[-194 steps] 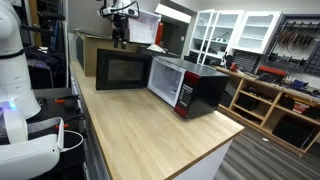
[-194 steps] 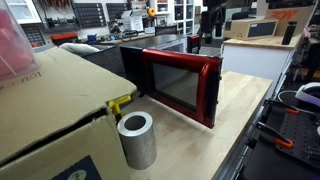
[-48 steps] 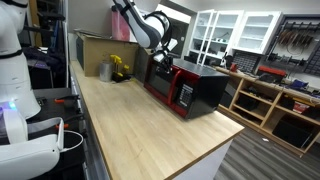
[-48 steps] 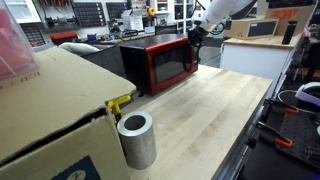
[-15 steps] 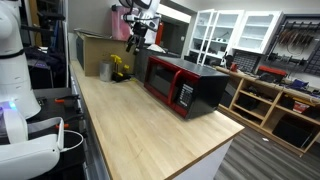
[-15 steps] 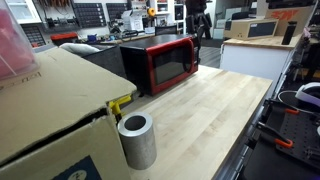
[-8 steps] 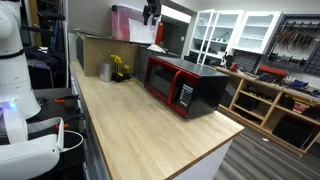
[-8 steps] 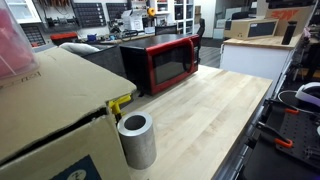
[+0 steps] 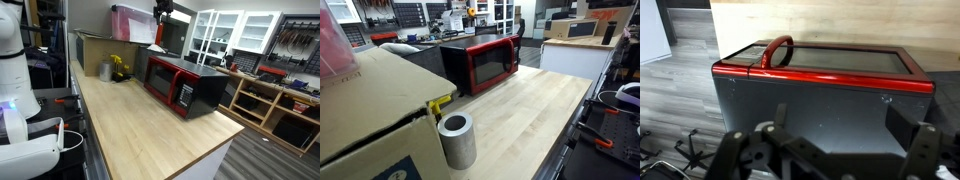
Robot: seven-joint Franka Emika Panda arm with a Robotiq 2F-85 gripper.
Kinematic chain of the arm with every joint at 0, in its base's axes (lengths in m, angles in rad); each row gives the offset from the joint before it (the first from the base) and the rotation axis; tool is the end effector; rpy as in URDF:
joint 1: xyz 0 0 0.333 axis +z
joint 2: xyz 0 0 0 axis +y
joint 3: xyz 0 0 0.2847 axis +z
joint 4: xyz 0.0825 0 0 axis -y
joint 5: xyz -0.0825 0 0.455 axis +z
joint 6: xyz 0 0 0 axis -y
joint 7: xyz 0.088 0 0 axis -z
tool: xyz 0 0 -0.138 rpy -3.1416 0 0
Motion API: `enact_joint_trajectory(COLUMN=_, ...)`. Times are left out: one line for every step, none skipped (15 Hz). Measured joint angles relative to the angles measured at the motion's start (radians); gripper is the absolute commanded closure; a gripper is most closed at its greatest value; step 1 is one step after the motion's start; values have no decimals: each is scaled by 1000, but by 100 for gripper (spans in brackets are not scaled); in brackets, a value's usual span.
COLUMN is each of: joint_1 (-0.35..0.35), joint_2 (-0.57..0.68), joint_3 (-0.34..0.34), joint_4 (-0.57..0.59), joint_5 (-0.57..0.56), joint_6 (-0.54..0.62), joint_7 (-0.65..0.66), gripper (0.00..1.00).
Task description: Close the microwave door
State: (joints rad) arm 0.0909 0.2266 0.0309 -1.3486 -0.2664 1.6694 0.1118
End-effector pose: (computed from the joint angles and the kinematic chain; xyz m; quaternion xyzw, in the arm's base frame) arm 0.6994 0.0494 0.5476 0.9905 0.0112 0.0614 0.1229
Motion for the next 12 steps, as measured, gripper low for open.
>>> enact_joint_trajectory(joint_1=7, joint_2=4, joint_3=1, joint_4=-7, joint_5=-2, joint_6=0, joint_7=13, gripper=0)
enact_joint_trajectory(joint_1=15, joint_2=4, joint_3=2, joint_4=-18, joint_5=-2, joint_6=-1, joint_7=29, gripper=0)
enact_joint_trajectory(joint_1=24, joint_2=2, joint_3=4, joint_4=-29, joint_5=-2, joint_6=-2, joint_7=50, gripper=0)
enact_joint_trajectory(joint_1=33, joint_2=-3, joint_3=9, joint_4=-42, joint_5=-2, joint_6=-6, joint_7=71, gripper=0)
enact_joint_trajectory(joint_1=43, joint_2=-13, joint_3=14, joint_4=-59, joint_5=0, joint_6=-11, joint_7=94, gripper=0)
enact_joint_trajectory(joint_1=54, joint_2=-23, joint_3=18, joint_4=-74, joint_5=0, joint_6=-15, joint_7=111, gripper=0)
enact_joint_trajectory(joint_1=61, joint_2=-34, joint_3=20, joint_4=-88, joint_5=0, joint_6=-16, joint_7=118, gripper=0)
enact_joint_trajectory(joint_1=64, joint_2=-42, joint_3=21, joint_4=-96, joint_5=0, joint_6=-17, joint_7=124, gripper=0)
enact_joint_trajectory(joint_1=64, joint_2=-48, joint_3=21, joint_4=-102, joint_5=0, joint_6=-17, joint_7=126, gripper=0)
enact_joint_trajectory(joint_1=62, joint_2=-51, joint_3=21, joint_4=-105, joint_5=0, joint_6=-17, joint_7=126, gripper=0)
enact_joint_trajectory(joint_1=60, joint_2=-52, joint_3=21, joint_4=-106, joint_5=0, joint_6=-17, joint_7=126, gripper=0)
enact_joint_trajectory(joint_1=60, joint_2=-53, joint_3=21, joint_4=-106, joint_5=0, joint_6=-17, joint_7=126, gripper=0)
